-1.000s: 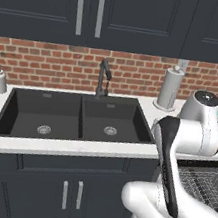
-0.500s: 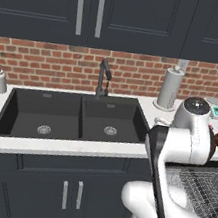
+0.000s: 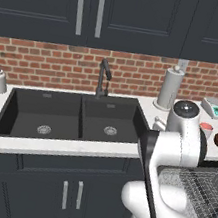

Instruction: Pick up the cup and bowl from the counter, place them in the dishwasher, and close the dishwasher door.

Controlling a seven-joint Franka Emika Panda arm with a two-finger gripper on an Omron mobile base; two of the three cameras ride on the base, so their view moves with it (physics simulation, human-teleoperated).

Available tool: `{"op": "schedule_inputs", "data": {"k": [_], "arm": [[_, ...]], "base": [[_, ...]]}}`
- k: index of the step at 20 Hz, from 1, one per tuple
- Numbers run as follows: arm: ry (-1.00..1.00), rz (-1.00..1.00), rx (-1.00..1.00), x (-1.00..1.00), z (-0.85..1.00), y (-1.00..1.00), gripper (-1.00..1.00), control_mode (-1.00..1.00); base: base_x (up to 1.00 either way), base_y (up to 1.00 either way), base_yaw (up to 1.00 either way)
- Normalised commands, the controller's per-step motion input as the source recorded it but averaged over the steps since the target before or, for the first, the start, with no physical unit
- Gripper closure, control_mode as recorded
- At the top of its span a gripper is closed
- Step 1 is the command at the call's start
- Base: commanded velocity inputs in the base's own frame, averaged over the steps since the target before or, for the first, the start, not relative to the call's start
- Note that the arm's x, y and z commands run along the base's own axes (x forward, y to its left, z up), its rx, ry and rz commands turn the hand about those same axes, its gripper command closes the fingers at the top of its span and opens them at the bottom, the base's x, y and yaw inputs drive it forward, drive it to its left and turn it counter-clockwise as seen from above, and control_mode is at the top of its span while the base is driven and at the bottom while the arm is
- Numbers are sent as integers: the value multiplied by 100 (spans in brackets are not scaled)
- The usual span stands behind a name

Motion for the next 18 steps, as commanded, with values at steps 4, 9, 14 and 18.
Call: {"op": "schedule_inputs", "data": {"k": [4,9,14,18], "arm": [[0,8,2,18,-1,0,-100,-100],[6,25,0,46,-16,0,-100,-100],[9,21,0,45,-11,2,-100,-100],[0,1,0,18,0,0,-100,-100]], "base": [[0,0,0],[0,0,0],[0,0,0],[0,0,0]]}}
